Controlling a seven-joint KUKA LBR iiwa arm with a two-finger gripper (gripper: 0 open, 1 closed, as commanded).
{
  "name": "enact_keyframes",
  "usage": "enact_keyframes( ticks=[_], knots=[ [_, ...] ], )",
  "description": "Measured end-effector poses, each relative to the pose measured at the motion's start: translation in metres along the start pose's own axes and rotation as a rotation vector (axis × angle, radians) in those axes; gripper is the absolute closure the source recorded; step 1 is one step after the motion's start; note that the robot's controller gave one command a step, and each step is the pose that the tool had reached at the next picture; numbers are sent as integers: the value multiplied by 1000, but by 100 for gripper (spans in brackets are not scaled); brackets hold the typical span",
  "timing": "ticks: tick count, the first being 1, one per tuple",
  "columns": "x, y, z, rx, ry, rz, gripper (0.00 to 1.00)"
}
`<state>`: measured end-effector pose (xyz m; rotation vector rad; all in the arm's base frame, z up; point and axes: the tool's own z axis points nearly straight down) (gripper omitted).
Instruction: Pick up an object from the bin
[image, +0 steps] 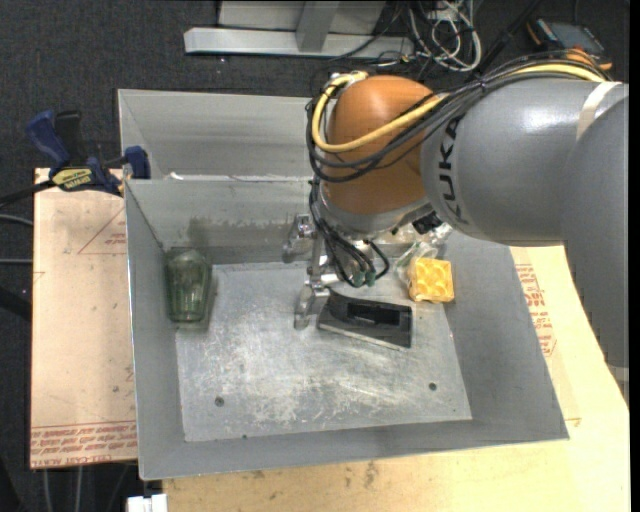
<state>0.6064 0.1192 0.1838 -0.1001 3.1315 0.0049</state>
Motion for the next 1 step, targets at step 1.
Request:
enact_keyframes(
  ticks=[1],
  knots=[
    [4, -18, 62, 2, 4, 34, 0]
  ],
)
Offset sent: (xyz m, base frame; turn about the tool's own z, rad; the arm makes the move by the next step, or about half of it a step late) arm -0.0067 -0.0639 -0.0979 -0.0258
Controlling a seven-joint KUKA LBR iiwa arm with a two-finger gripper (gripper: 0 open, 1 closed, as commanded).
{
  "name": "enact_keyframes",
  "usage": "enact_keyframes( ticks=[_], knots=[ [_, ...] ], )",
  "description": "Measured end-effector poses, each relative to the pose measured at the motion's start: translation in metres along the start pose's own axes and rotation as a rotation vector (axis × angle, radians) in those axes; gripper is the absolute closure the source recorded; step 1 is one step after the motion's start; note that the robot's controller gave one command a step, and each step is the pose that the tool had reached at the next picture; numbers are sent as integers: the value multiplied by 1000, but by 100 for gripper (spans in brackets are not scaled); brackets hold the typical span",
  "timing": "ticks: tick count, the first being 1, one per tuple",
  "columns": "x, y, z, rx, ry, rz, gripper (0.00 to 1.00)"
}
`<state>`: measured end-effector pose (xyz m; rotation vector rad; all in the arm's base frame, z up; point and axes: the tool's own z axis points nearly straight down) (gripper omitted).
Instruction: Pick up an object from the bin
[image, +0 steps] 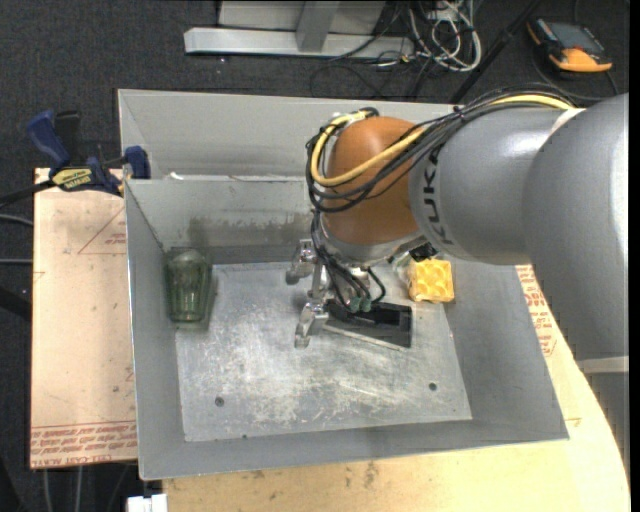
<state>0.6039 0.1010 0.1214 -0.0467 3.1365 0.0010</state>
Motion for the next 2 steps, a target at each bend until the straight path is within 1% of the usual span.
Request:
enact_keyframes(
  ticks=[1, 2],
  knots=[
    [6, -28, 32, -1, 9, -34, 0],
    [-16, -45, 42, -1, -1, -28, 0]
  ],
)
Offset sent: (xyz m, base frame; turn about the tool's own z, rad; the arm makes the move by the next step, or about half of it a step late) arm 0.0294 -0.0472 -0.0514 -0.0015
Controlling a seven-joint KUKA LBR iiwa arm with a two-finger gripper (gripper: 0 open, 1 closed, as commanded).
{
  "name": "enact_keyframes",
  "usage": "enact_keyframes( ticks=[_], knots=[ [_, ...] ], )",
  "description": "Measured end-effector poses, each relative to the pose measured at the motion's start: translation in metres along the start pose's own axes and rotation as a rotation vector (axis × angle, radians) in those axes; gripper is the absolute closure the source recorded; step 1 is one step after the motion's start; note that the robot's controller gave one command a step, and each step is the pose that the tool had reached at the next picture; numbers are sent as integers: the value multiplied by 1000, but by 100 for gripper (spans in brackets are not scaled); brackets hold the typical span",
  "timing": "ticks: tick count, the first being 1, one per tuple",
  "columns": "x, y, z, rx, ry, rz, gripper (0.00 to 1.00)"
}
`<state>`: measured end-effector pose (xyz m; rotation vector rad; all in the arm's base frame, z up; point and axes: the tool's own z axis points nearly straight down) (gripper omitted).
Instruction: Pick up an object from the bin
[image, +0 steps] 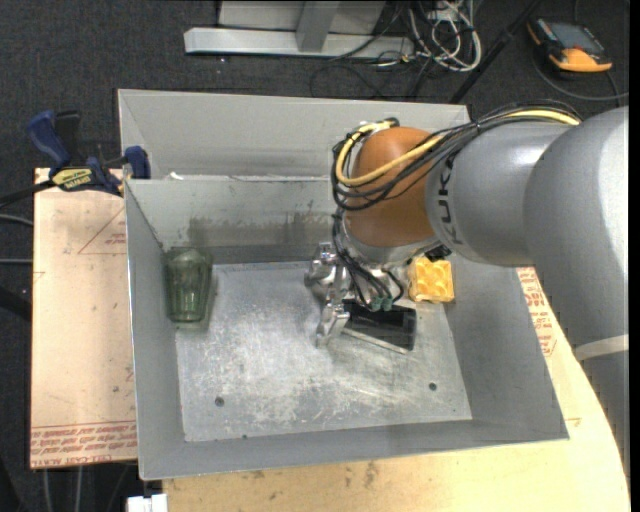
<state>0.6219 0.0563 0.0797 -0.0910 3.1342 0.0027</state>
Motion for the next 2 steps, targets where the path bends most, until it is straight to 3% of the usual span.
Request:
enact_keyframes(
  ticks=[1, 2],
  knots=[
    [5, -38, -7, -2, 6, 6, 0],
    [-18, -56, -16, 0, 7, 63, 100]
  ],
)
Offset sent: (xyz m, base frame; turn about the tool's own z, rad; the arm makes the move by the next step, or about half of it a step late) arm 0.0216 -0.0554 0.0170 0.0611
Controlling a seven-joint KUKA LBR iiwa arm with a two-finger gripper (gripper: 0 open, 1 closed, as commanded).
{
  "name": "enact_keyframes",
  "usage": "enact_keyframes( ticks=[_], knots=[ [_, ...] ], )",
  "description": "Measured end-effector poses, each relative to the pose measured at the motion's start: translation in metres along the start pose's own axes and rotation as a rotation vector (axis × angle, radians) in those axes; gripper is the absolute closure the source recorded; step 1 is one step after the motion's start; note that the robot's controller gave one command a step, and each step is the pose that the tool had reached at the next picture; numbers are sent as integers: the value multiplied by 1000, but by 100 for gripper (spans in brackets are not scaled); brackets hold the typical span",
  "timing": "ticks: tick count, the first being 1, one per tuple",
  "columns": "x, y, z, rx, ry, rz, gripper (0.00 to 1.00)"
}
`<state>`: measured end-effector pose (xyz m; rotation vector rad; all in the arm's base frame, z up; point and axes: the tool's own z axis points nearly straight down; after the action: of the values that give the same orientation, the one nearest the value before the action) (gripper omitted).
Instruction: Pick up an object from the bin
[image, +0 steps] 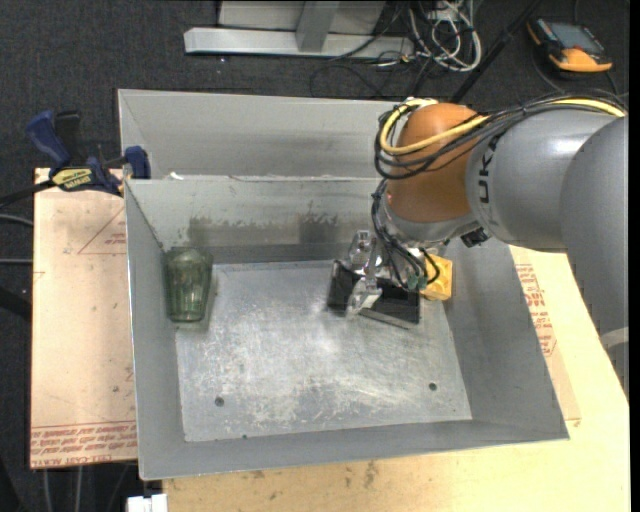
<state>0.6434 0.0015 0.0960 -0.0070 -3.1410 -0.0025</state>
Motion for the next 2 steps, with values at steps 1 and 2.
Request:
enact_keyframes(
  ticks=[1, 2],
  knots=[
    [0, 0, 0, 0, 0, 0, 100],
    [-1, 2, -27, 0, 6, -22, 100]
  ],
)
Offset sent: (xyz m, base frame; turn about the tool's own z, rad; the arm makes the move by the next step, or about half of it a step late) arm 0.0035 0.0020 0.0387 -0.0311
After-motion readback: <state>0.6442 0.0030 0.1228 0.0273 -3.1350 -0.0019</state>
